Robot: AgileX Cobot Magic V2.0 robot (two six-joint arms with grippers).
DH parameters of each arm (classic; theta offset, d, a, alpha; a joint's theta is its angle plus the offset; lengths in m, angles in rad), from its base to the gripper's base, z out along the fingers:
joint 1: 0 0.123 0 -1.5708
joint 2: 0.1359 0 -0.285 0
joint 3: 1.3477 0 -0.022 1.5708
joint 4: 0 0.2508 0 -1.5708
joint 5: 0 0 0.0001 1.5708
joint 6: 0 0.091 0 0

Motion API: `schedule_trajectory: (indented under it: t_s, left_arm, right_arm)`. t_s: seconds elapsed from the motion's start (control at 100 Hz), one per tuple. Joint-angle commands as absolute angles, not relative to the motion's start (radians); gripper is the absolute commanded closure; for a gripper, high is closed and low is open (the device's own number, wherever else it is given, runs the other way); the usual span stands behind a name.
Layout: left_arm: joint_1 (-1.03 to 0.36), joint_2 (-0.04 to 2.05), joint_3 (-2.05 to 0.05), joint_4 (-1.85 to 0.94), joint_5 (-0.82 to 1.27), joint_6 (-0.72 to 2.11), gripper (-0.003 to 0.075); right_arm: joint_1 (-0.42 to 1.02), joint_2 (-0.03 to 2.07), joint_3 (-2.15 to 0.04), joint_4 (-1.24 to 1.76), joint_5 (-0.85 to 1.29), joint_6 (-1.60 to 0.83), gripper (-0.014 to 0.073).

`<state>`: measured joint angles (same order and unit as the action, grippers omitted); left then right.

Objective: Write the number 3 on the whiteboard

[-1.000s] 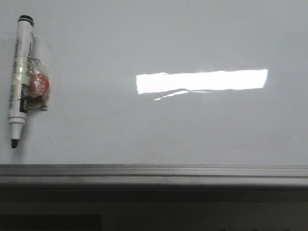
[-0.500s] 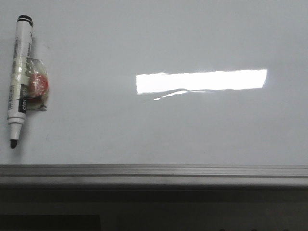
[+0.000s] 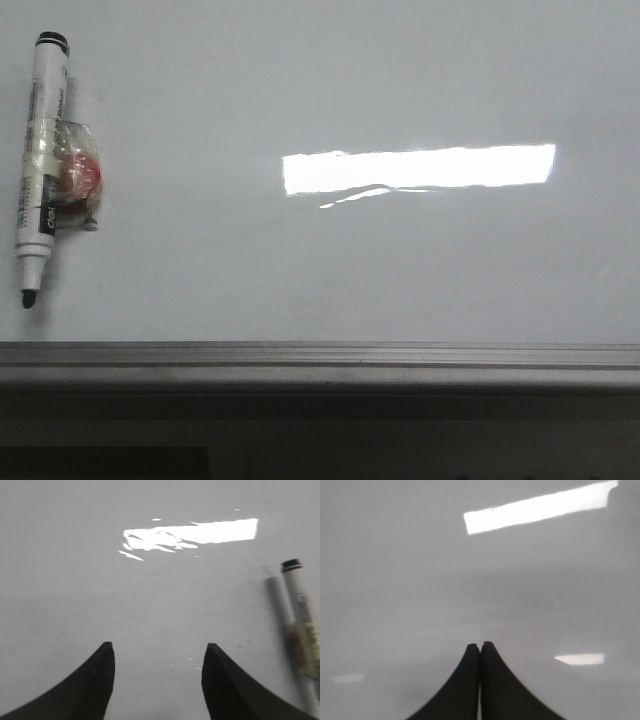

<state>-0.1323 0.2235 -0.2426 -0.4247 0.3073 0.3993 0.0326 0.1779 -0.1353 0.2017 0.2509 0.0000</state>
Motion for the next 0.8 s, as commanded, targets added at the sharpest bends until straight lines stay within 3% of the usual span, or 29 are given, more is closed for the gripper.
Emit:
schedule_trajectory:
  t_s: [0.0, 0.24, 0.79]
  left_arm:
    - [-0.213, 0.263, -0.271, -0.563, 0.235, 0.474, 0.0351]
    - [-0.426, 0.357, -0.271, -0.665, 0.252, 0.560, 0.0352]
    - [-0.764, 0.665, -0.271, -0.721, -0.016, 0.560, 0.0326]
  right_arm:
    - [0.026, 0.196, -0.170, 0.209, 0.173, -0.010, 0.0648]
    - [0.026, 0.196, -0.170, 0.209, 0.173, -0.010, 0.0648]
    - [0.026, 0.196, -0.170, 0.209, 0.169, -0.010, 0.0648]
